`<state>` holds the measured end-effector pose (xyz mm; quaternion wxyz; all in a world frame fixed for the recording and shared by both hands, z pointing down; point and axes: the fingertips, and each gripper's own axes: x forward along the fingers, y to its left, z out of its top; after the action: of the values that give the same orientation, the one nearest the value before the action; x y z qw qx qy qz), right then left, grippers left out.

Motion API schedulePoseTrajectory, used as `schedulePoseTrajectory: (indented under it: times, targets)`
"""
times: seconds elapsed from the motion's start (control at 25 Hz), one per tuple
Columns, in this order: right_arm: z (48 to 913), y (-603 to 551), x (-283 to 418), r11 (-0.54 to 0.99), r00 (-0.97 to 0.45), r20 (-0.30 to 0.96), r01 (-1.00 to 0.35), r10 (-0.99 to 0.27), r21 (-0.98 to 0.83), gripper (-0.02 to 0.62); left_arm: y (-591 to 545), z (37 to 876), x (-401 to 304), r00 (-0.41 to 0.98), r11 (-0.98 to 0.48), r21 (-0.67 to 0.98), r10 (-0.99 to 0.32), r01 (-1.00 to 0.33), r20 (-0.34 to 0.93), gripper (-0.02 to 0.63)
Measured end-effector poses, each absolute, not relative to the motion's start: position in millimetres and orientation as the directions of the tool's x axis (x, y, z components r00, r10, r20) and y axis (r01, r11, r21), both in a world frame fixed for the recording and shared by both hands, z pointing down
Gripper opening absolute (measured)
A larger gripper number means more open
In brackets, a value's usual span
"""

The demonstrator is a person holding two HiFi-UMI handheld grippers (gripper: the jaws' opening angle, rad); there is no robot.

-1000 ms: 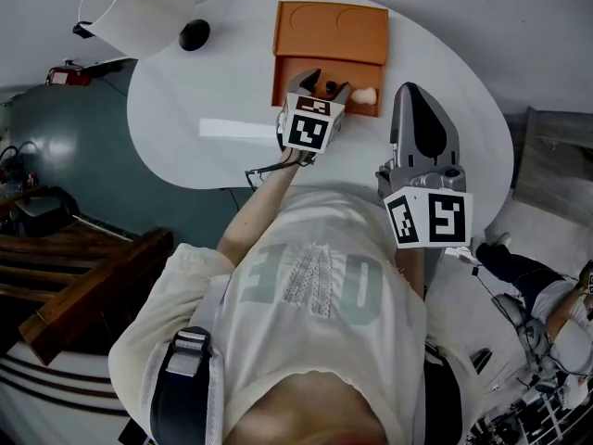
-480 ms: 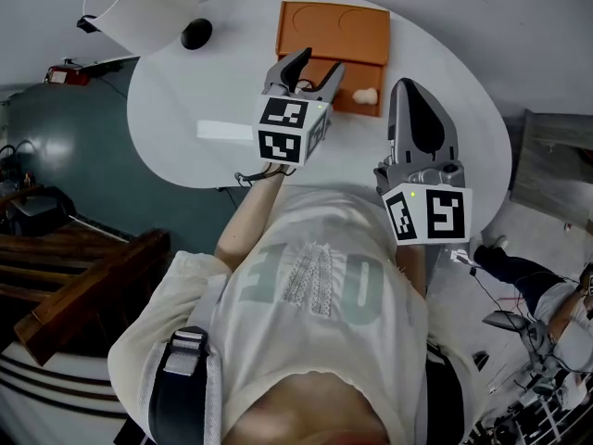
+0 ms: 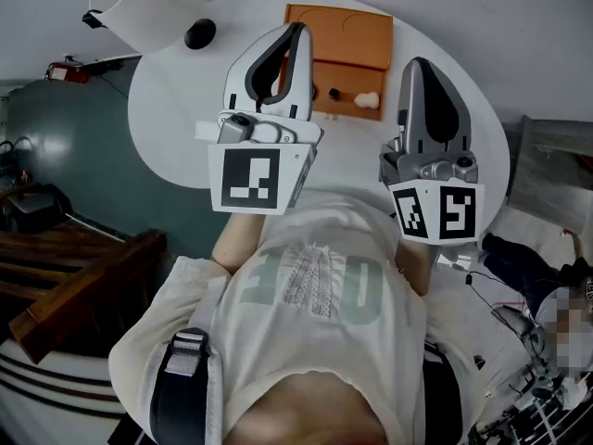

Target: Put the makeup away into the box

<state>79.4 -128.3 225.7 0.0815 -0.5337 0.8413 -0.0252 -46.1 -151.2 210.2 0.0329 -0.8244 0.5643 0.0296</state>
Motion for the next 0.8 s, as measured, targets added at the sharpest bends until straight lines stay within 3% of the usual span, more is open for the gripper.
schedulePoseTrajectory:
  times: [0.8]
  targets:
    - [233.6,-124.5,71.4,0.413,-0.411,-0.066,-0.91,-0.909,-0.024,0.005,-147.3,207.7,-71.4,0.295,-0.292,-0.056,-0.953,-0.955,-0.07,0.008]
